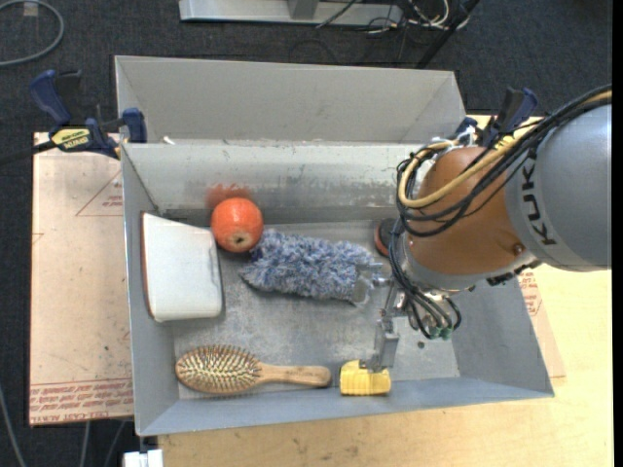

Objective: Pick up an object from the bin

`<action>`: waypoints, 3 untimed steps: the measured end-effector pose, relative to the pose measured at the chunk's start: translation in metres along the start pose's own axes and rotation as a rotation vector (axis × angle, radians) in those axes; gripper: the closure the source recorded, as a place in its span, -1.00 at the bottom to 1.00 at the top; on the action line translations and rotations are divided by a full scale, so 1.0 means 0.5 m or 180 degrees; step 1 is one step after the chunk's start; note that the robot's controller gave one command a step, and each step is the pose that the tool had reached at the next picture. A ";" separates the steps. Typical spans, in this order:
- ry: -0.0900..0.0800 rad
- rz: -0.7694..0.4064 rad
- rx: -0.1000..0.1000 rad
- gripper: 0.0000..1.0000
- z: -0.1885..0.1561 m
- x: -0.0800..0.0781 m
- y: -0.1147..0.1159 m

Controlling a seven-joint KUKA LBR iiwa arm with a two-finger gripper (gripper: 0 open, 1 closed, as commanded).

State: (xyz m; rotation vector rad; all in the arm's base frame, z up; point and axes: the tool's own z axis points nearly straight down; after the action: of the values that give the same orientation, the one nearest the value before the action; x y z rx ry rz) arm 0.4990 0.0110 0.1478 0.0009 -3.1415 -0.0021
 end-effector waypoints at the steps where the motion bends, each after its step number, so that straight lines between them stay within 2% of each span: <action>1: -0.0016 -0.0168 0.0002 -1.00 0.054 -0.051 0.015; 2: -0.0008 -0.0398 0.0002 -1.00 0.131 -0.149 0.078; 3: -0.0019 -0.1081 -0.0001 1.00 0.156 -0.154 0.128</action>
Offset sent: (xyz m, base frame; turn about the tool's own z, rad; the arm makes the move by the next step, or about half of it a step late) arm 0.0860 0.0498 -0.0778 -0.1431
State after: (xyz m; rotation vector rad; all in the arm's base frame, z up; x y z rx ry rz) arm 0.5758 0.0754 0.0701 0.5328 -3.1022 -0.0025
